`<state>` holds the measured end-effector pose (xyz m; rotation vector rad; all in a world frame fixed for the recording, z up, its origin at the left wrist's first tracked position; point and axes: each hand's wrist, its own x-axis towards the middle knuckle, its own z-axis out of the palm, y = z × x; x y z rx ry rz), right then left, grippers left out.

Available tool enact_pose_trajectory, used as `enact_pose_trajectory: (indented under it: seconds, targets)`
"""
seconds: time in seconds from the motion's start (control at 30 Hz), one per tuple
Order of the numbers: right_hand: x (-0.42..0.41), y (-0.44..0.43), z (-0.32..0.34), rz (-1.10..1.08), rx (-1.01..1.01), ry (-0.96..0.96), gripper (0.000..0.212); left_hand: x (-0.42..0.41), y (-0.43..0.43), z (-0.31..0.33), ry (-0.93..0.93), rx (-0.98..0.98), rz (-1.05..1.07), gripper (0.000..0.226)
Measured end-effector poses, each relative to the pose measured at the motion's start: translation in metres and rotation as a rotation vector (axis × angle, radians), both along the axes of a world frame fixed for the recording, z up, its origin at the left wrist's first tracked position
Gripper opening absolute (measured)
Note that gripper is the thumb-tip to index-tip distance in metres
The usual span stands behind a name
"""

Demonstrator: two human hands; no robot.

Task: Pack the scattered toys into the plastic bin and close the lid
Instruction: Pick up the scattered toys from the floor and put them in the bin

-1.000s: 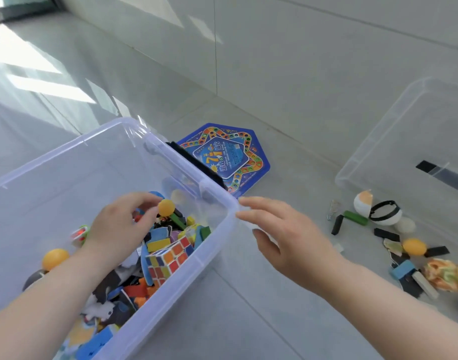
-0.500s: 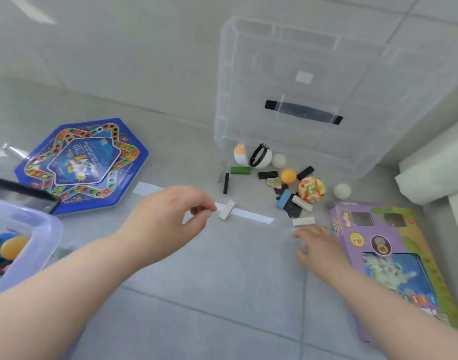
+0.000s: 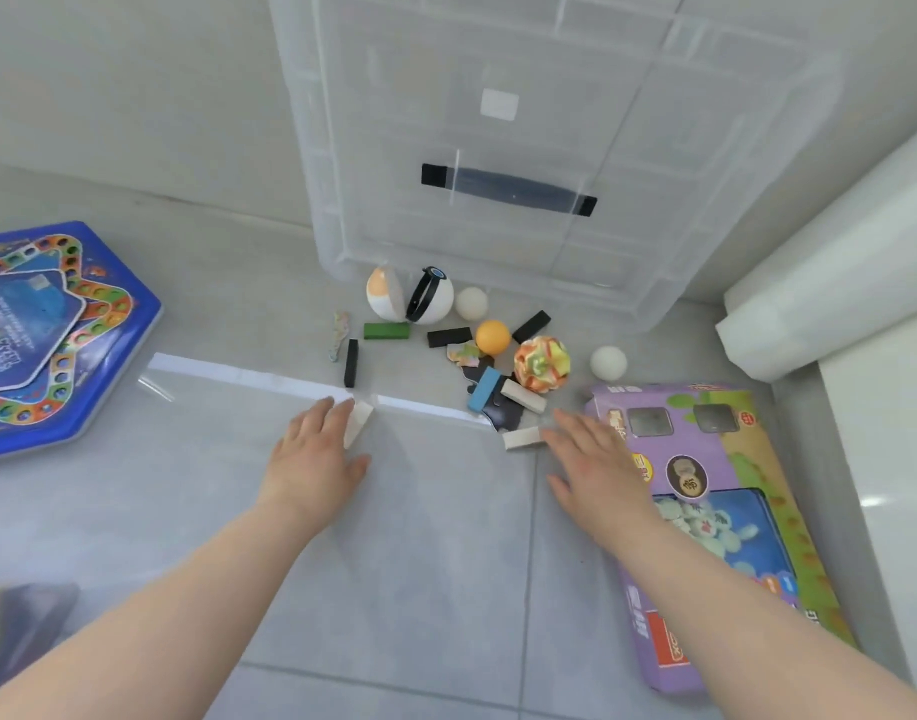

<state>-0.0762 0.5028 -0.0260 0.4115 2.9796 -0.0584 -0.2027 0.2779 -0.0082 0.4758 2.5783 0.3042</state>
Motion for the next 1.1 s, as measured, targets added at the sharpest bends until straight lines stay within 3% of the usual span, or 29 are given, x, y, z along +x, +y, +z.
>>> enact_pose_trajectory:
  seconds: [0.07, 0.17, 0.2, 0.27, 0.37, 0.4, 0.5, 0.57, 0.7, 0.9, 1.1]
  targets:
    - [-0.014, -0.006, -0.003, 0.129, 0.052, 0.079, 0.026, -0.005, 0.007, -0.003, -0.009, -0.016, -0.008, 0.062]
    - [-0.024, -0.014, -0.012, 0.147, 0.021, 0.066, 0.043, -0.008, 0.014, -0.006, 0.008, -0.047, -0.063, 0.048]
    - [-0.027, -0.015, -0.015, 0.144, 0.032, 0.077, 0.041, -0.007, 0.017, -0.007, -0.004, -0.049, -0.053, 0.043]
    - [-0.033, -0.016, -0.012, 0.126, 0.024, 0.082, 0.018, -0.006, 0.022, -0.008, -0.036, -0.06, -0.017, 0.036]
    - [-0.041, -0.016, -0.013, 0.007, -0.119, 0.129, 0.039, -0.005, 0.028, -0.009, -0.059, -0.112, -0.029, 0.035]
    - [-0.041, -0.016, -0.014, -0.029, -0.136, 0.157, 0.036, -0.005, 0.03, -0.008, -0.069, -0.105, -0.022, 0.035]
    - [-0.046, -0.015, -0.015, -0.018, -0.083, 0.277, 0.017, -0.009, 0.04, -0.003, -0.107, 0.015, 0.029, 0.02]
    - [-0.05, -0.014, -0.017, -0.036, -0.052, 0.314, 0.02, -0.012, 0.052, 0.0, -0.121, 0.109, 0.059, 0.013]
    - [-0.055, -0.012, -0.024, -0.033, -0.027, 0.362, 0.026, -0.015, 0.079, 0.001, -0.136, 0.183, 0.051, 0.012]
    - [-0.057, -0.008, -0.04, -0.084, 0.002, 0.364, 0.022, -0.018, 0.092, -0.002, -0.089, 0.095, 0.013, 0.034]
    - [-0.055, -0.01, -0.031, -0.009, -0.033, 0.237, 0.025, -0.011, 0.11, -0.008, -0.138, 0.094, 0.029, 0.046]
